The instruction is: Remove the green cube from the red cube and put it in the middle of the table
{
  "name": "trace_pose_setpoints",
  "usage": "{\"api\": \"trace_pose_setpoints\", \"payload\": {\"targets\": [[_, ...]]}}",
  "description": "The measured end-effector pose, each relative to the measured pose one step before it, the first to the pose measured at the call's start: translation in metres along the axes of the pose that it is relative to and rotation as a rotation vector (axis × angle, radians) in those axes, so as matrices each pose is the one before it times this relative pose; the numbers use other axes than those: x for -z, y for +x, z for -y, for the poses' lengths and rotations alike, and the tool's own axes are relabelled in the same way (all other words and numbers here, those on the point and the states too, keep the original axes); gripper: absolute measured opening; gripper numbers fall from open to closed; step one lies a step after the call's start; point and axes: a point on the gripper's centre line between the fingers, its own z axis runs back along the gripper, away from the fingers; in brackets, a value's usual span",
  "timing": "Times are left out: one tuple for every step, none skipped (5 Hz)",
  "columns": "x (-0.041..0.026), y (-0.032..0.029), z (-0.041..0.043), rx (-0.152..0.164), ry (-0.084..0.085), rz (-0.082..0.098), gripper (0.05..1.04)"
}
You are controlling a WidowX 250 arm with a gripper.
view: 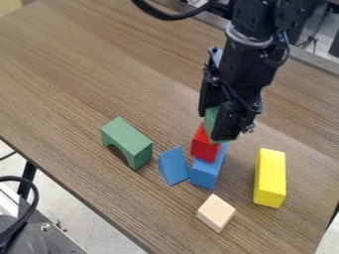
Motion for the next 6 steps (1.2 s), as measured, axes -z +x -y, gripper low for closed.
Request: {"api": "trace_pose_setpoints", "payload": {"targets": [[-0.02082, -0.00796, -0.02093, -0.1211, 0.0116, 0.0714, 0.566], [-0.02257, -0.00643, -0.02874, -0.1343, 0.0120, 0.0805, 0.566], [-0.01369, -0.00348, -0.03221, -0.1356, -0.0195, 0.0435, 0.566], [0.02624, -0.00441, -0.02199, -0.1442, -0.0120, -0.1592, 0.566], [0.02531, -0.00536, -0.01444, -0.0624, 0.0451, -0.1758, 0.566], [0.00962, -0.00764, -0.01692, -0.0906, 0.0471, -0.1105, 0.566]]}}
